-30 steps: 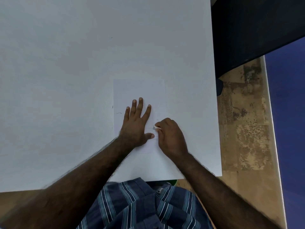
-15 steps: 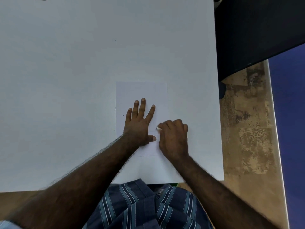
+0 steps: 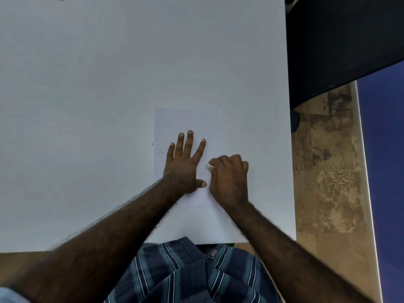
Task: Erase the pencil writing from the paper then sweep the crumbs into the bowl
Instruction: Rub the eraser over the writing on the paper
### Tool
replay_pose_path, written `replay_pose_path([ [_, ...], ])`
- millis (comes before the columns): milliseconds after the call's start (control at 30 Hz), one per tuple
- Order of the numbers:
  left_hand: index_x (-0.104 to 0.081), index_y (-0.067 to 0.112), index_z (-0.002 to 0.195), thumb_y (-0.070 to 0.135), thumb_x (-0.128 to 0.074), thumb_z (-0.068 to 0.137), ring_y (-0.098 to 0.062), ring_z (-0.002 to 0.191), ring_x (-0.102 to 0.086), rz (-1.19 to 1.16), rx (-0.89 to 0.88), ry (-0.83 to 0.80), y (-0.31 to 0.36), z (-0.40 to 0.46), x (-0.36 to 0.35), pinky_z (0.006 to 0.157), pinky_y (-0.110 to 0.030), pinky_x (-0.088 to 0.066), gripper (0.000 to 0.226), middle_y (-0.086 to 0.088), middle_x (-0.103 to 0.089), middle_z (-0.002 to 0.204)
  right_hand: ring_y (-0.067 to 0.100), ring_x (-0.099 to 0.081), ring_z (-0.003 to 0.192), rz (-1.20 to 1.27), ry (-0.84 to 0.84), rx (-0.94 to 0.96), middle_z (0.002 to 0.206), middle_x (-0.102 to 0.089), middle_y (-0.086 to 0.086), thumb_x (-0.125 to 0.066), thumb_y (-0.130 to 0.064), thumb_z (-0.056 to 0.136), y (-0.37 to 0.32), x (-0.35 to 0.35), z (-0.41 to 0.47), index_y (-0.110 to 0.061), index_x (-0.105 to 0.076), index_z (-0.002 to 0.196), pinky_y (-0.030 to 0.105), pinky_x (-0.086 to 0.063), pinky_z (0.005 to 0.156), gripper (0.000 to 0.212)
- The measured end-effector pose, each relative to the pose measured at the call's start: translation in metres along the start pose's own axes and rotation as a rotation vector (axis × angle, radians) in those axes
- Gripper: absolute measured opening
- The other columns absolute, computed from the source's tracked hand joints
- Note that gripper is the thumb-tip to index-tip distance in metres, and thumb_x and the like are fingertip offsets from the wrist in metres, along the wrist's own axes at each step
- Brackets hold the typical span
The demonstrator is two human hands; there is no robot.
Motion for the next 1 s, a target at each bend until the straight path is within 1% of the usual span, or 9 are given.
replay_pose_path([
  [133,0.026,0.03,0.157,0.071,-0.071,0.078,-0.034,0.148,0.037,0.009,-0.002,-0.003,0.001,0.0,0.001,0.125,-0.052,0.009,0.132,-0.01,0.044,0.158,0.027,-0.056,0.09,-0.061,0.061,-0.078,0.093,-0.071,-0.001,-0.062,-0.016,0.094,0.015,0.001,0.048,-0.019,-0.074,0.1,0.041,-0.037,0.075,0.013],
  [233,0.026,0.031,0.157,0.072,-0.071,0.077,-0.033,0.148,0.038,0.004,-0.001,-0.006,0.0,0.0,-0.001,0.125,-0.053,0.009,0.132,-0.009,0.045,0.158,0.028,-0.057,0.091,-0.055,0.061,-0.103,0.094,-0.071,0.0,-0.065,-0.016,0.094,0.019,0.002,0.05,-0.018,-0.074,0.1,0.042,-0.038,0.075,0.011],
  [333,0.026,0.031,0.157,0.072,-0.072,0.077,-0.033,0.147,0.039,-0.002,-0.003,-0.002,0.0,0.001,-0.002,0.125,-0.052,0.01,0.133,-0.009,0.046,0.157,0.027,-0.057,0.09,-0.018,0.05,-0.065,0.094,-0.072,0.0,-0.071,-0.014,0.092,0.012,0.005,0.015,-0.018,-0.074,0.1,0.04,-0.038,0.076,0.009],
  [433,0.027,0.031,0.157,0.072,-0.071,0.077,-0.033,0.147,0.039,-0.002,-0.001,-0.004,-0.001,0.001,-0.003,0.125,-0.052,0.011,0.133,-0.009,0.046,0.157,0.027,-0.06,0.089,-0.016,0.028,-0.024,0.094,-0.073,0.002,-0.079,-0.017,0.089,0.008,0.004,-0.009,-0.015,-0.076,0.1,0.041,-0.043,0.075,0.011],
  [600,0.026,0.031,0.157,0.071,-0.071,0.077,-0.033,0.147,0.039,0.002,-0.005,0.012,-0.001,0.001,-0.002,0.125,-0.052,0.01,0.132,-0.009,0.046,0.157,0.028,-0.057,0.09,-0.079,0.071,-0.021,0.094,-0.072,0.002,-0.067,-0.012,0.09,0.011,0.002,0.041,-0.016,-0.075,0.101,0.039,-0.033,0.075,0.015],
  [700,0.026,0.031,0.158,0.072,-0.071,0.078,-0.032,0.147,0.039,0.002,-0.004,0.004,0.0,0.001,-0.002,0.125,-0.052,0.01,0.132,-0.008,0.045,0.158,0.029,-0.057,0.09,-0.064,0.057,-0.082,0.093,-0.071,0.002,-0.066,-0.012,0.09,0.018,0.003,0.059,-0.017,-0.075,0.098,0.041,-0.035,0.075,0.012],
  [833,0.025,0.032,0.158,0.072,-0.071,0.077,-0.031,0.147,0.039,-0.012,-0.01,0.02,-0.001,0.0,-0.002,0.125,-0.051,0.01,0.131,-0.008,0.046,0.158,0.026,-0.058,0.095,0.047,0.063,-0.192,0.097,-0.071,-0.002,-0.059,-0.021,0.098,0.02,0.014,0.041,-0.021,-0.073,0.101,0.042,-0.041,0.08,0.014],
  [933,0.023,0.031,0.159,0.077,-0.066,0.077,-0.031,0.148,0.037,-0.023,-0.028,0.041,-0.003,0.0,-0.003,0.125,-0.051,0.01,0.129,-0.008,0.043,0.159,0.023,-0.058,0.096,0.13,-0.041,-0.13,0.099,-0.071,-0.005,-0.062,-0.024,0.098,-0.004,0.001,0.017,-0.024,-0.073,0.102,0.041,-0.042,0.083,0.012],
  [1000,0.021,0.03,0.159,0.081,-0.063,0.077,-0.03,0.149,0.036,-0.041,-0.037,0.063,-0.005,0.0,-0.003,0.126,-0.052,0.008,0.128,-0.007,0.041,0.161,0.023,-0.059,0.096,0.087,-0.078,-0.042,0.102,-0.074,-0.004,-0.065,-0.028,0.098,-0.014,-0.008,0.008,-0.024,-0.076,0.105,0.041,-0.044,0.085,0.013],
])
Point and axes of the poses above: each hand's wrist, its own z-axis towards the middle knuckle, its own x-axis out of the back of the hand, y = z × x, the point moved 8 cm from there along z, towards the middle knuckle
